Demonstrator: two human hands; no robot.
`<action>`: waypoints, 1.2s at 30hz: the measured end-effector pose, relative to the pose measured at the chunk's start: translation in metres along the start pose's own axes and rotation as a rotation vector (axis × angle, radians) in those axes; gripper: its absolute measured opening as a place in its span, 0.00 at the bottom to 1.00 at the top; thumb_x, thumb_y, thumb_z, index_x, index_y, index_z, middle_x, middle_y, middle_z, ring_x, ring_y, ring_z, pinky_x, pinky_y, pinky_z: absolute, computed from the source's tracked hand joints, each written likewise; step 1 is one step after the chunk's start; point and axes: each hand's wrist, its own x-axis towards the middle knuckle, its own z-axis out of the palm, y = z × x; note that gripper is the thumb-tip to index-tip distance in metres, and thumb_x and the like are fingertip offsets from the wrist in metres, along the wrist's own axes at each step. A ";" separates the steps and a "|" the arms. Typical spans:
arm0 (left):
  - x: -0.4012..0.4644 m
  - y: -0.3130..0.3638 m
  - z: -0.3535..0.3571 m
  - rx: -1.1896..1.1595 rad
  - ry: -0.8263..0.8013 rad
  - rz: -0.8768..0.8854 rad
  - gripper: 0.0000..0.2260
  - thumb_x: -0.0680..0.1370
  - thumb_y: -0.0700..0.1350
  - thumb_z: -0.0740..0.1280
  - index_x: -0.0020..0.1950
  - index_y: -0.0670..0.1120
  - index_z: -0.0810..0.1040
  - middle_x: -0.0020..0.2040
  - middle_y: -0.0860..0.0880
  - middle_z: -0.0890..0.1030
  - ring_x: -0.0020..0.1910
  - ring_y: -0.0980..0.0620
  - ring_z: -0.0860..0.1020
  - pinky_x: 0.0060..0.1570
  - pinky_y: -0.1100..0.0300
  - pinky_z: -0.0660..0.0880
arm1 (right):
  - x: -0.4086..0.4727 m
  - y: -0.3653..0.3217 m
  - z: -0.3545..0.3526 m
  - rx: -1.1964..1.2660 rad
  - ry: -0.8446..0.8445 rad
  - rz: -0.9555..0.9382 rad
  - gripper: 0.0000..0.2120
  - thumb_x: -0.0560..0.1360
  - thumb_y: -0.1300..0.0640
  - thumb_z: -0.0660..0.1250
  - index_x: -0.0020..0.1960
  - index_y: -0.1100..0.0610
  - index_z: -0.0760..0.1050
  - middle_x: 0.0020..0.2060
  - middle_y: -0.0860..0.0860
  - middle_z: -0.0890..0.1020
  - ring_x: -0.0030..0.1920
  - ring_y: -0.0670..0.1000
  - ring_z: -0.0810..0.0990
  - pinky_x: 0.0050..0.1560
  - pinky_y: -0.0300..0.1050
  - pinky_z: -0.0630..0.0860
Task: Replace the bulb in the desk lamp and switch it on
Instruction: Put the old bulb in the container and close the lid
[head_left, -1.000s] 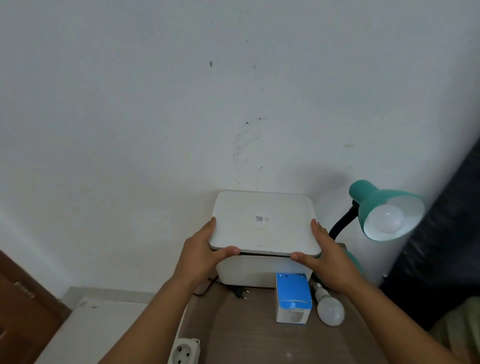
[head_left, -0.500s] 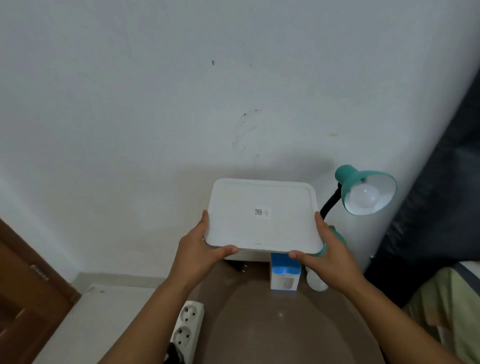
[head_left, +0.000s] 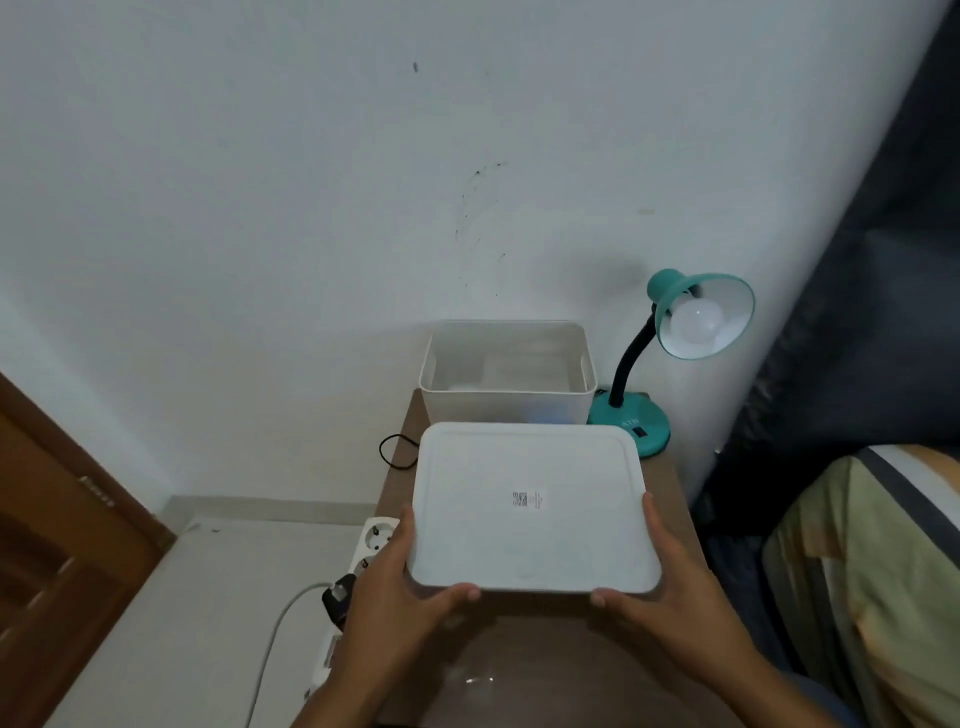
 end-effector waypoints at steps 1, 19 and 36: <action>-0.007 -0.005 0.003 0.016 -0.014 -0.026 0.46 0.66 0.51 0.82 0.78 0.56 0.61 0.58 0.60 0.74 0.61 0.54 0.74 0.60 0.61 0.74 | -0.008 0.005 0.002 0.005 -0.011 0.034 0.58 0.61 0.44 0.81 0.77 0.38 0.43 0.70 0.32 0.59 0.68 0.37 0.60 0.59 0.29 0.62; -0.055 -0.063 0.029 0.214 -0.130 -0.201 0.54 0.65 0.65 0.77 0.82 0.50 0.52 0.80 0.53 0.62 0.77 0.52 0.62 0.73 0.58 0.60 | -0.065 0.052 0.028 -0.121 -0.143 0.215 0.66 0.53 0.24 0.69 0.79 0.48 0.41 0.79 0.42 0.50 0.77 0.44 0.52 0.75 0.42 0.52; -0.058 -0.076 0.040 0.527 -0.192 -0.108 0.47 0.73 0.68 0.67 0.82 0.46 0.51 0.82 0.49 0.53 0.80 0.51 0.51 0.77 0.58 0.49 | -0.065 0.073 0.052 -0.385 -0.143 0.145 0.57 0.66 0.29 0.66 0.79 0.52 0.39 0.80 0.49 0.44 0.78 0.48 0.41 0.76 0.43 0.45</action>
